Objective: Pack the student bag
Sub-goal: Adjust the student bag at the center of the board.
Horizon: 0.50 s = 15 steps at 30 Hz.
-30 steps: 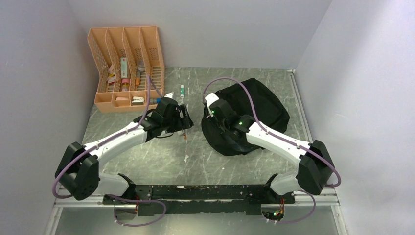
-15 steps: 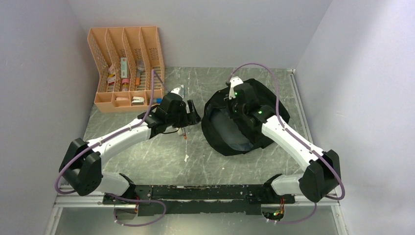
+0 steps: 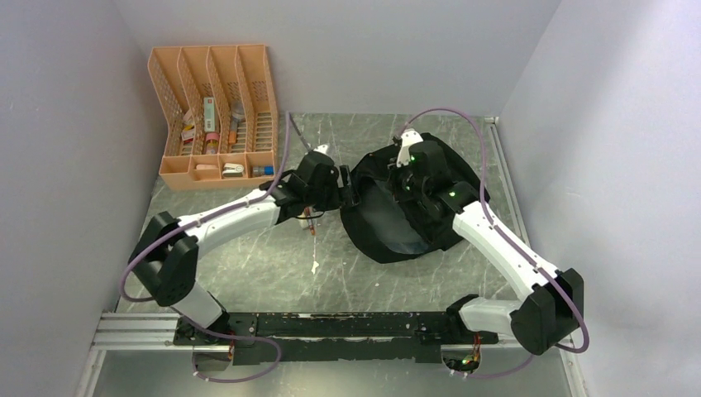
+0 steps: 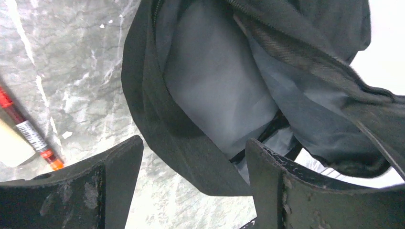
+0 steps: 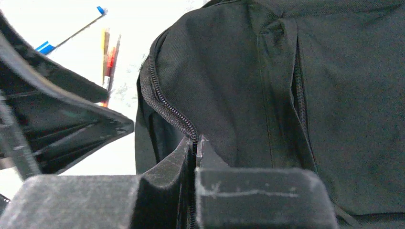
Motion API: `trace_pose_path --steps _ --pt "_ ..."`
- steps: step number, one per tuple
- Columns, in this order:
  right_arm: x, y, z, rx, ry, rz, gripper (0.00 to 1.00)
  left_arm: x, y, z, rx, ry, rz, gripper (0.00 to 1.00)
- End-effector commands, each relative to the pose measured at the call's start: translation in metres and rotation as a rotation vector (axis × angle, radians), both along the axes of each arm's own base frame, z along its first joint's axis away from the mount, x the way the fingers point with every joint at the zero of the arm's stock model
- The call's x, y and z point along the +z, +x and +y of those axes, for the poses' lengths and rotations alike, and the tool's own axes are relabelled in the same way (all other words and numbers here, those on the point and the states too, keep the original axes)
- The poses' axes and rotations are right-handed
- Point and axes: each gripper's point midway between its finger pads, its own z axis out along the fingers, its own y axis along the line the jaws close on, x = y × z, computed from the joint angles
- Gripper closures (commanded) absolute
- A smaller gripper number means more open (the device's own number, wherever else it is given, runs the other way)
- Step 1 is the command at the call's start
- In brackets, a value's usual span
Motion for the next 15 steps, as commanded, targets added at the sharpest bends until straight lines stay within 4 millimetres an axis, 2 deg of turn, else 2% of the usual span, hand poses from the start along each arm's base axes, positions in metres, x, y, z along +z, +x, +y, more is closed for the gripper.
trace_pose_path --steps 1,6,12,15 --pt "0.014 -0.004 0.0 -0.001 0.053 -0.036 1.0 -0.011 0.006 -0.013 0.04 0.016 0.027 0.18" --pt "0.009 -0.008 0.0 0.008 0.054 -0.022 1.0 -0.024 0.01 -0.02 0.034 0.078 0.042 0.19" --pt "0.008 -0.01 -0.001 0.01 0.054 -0.018 1.0 -0.044 0.008 -0.016 0.03 0.148 0.068 0.2" --pt "0.007 -0.01 0.0 0.01 0.055 -0.016 1.0 -0.051 0.007 -0.016 0.019 0.163 0.078 0.25"
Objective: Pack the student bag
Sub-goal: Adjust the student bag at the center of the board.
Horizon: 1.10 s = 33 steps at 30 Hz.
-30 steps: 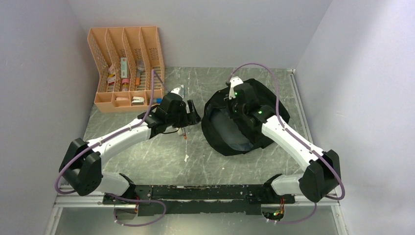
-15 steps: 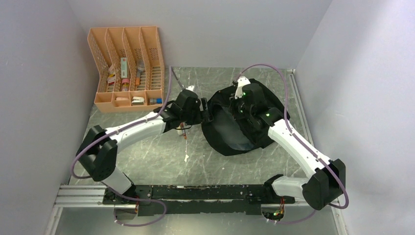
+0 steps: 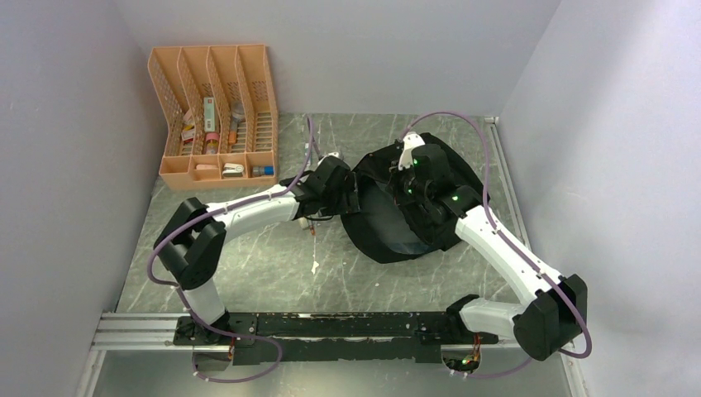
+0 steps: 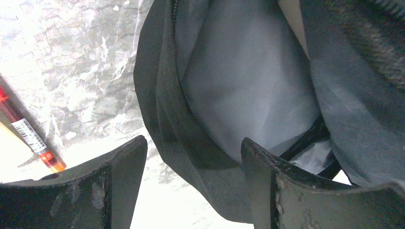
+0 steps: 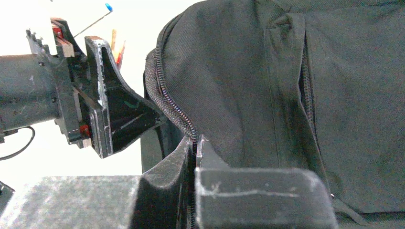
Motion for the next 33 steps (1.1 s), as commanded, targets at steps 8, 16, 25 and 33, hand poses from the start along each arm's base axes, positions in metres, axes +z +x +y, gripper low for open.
trace_pose_path --steps 8,16,25,33 --pt "0.002 -0.004 0.001 0.016 0.022 -0.005 1.0 -0.003 0.0 0.001 -0.036 0.053 -0.015 0.41" --pt "-0.004 -0.014 0.014 0.119 0.039 0.028 1.0 0.004 -0.004 0.003 -0.052 0.04 -0.027 0.65" --pt "-0.027 -0.027 0.023 0.199 0.032 0.125 1.0 0.009 -0.005 0.006 -0.057 0.048 -0.039 0.95" --pt "-0.051 -0.037 0.031 0.232 0.048 0.218 0.97 0.023 -0.008 0.018 -0.048 0.056 -0.077 0.95"
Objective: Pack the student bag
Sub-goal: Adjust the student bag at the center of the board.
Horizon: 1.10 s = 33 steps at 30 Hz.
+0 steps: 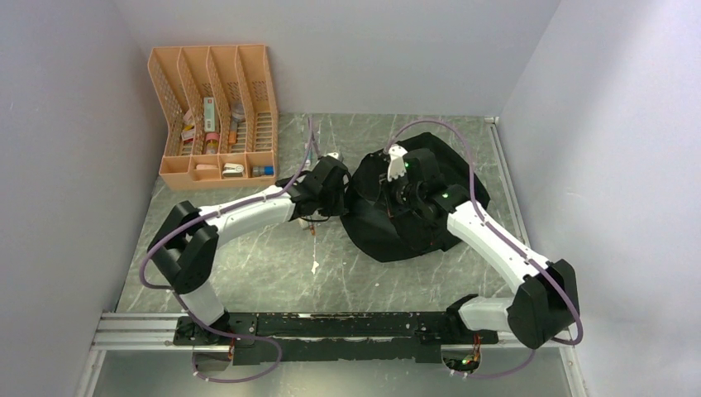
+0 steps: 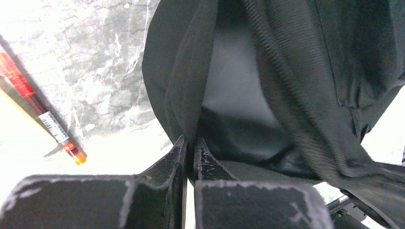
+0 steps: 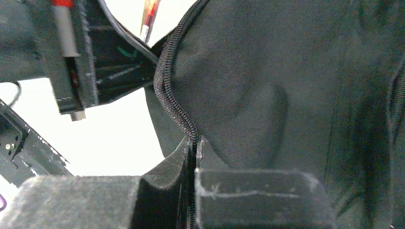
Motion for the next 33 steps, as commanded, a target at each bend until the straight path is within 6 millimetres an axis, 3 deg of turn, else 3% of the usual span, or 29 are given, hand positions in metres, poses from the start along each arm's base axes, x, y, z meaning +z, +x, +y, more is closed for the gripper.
trace_pose_path --steps 1,6,9,12,16,23,28,33 --pt "-0.021 -0.013 0.008 0.049 0.016 0.089 0.96 0.023 -0.003 0.008 -0.008 -0.007 -0.067 0.95" --pt "-0.034 -0.019 0.023 0.091 0.034 0.135 0.92 0.026 -0.006 0.013 -0.012 -0.003 -0.077 0.95" --pt "-0.037 -0.022 0.032 0.114 0.043 0.149 0.8 0.025 -0.009 0.015 -0.012 -0.003 -0.075 0.95" --pt "-0.03 -0.02 0.035 0.114 0.06 0.132 0.66 0.023 -0.013 0.018 -0.009 -0.011 -0.069 0.95" --pt "-0.008 -0.014 0.033 0.085 0.081 0.066 0.57 0.022 -0.016 0.022 -0.009 -0.013 -0.071 0.95" --pt "0.044 0.011 0.006 -0.15 0.11 -0.12 0.51 0.021 -0.016 0.023 -0.037 -0.001 -0.093 0.95" --pt "0.055 0.033 -0.028 -0.405 0.085 -0.188 0.5 0.022 -0.019 0.021 -0.067 -0.023 -0.11 0.95" --pt "0.059 0.053 -0.021 -0.481 0.154 -0.179 0.5 0.018 -0.027 0.013 -0.115 -0.064 -0.093 0.95"
